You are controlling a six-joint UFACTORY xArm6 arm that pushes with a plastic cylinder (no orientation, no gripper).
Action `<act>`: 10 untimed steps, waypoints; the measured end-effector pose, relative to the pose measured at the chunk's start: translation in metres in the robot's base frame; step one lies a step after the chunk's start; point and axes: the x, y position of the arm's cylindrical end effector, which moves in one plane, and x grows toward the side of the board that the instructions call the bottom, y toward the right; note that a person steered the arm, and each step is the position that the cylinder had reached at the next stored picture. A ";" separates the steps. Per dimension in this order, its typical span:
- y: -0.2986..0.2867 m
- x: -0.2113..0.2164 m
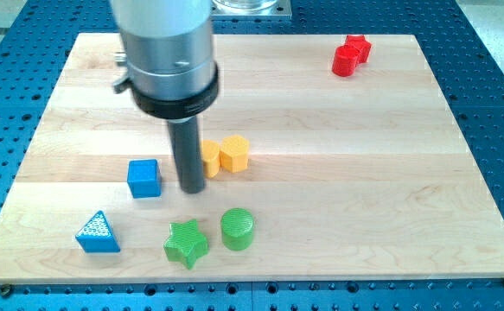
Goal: Move the yellow blocks to the right
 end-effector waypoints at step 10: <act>0.140 -0.125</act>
